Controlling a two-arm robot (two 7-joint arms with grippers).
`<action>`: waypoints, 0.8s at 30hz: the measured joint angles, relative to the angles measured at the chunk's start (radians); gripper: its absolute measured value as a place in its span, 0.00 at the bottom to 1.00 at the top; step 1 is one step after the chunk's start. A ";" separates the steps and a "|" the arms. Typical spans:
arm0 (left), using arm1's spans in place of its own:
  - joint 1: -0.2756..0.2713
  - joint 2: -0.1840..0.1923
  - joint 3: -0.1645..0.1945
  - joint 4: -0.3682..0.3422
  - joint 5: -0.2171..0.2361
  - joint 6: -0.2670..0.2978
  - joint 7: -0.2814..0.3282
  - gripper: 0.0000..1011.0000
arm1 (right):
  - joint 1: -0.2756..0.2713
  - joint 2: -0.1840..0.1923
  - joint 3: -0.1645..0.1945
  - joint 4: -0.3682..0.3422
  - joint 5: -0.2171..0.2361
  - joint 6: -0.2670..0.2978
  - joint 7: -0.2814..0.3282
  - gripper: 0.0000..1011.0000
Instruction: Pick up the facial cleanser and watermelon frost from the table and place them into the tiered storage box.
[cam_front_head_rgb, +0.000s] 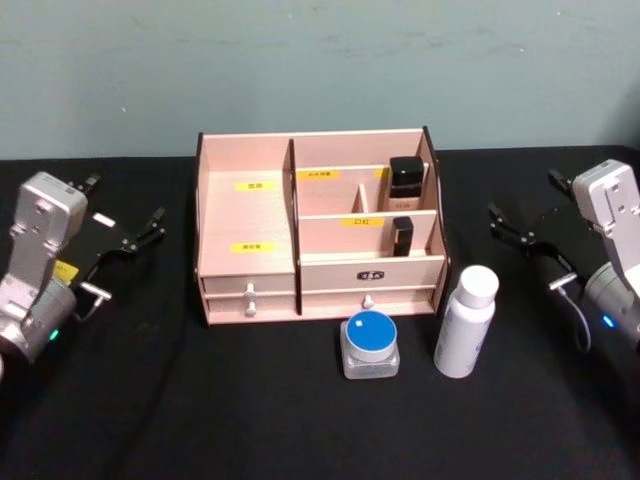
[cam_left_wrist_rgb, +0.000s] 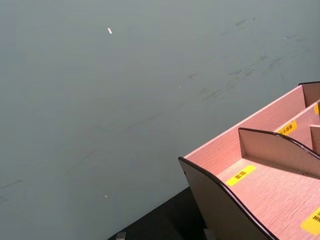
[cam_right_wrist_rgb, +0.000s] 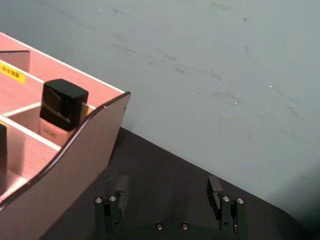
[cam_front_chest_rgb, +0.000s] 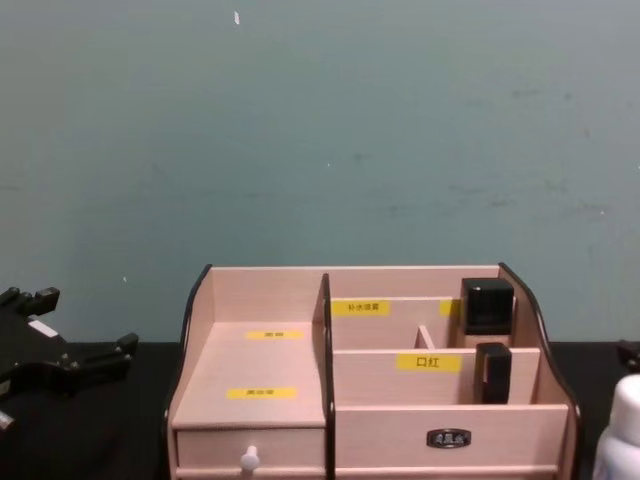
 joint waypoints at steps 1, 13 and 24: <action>0.000 0.000 0.000 0.000 0.000 0.000 0.000 0.99 | -0.001 0.001 0.002 -0.001 -0.005 0.002 0.000 0.99; 0.000 0.000 0.000 0.000 0.000 0.000 0.000 0.99 | -0.177 0.138 0.100 -0.268 -0.041 0.025 -0.028 0.99; 0.000 0.000 0.000 0.000 0.000 0.000 0.000 0.99 | -0.417 0.241 0.239 -0.505 0.095 -0.013 0.023 0.99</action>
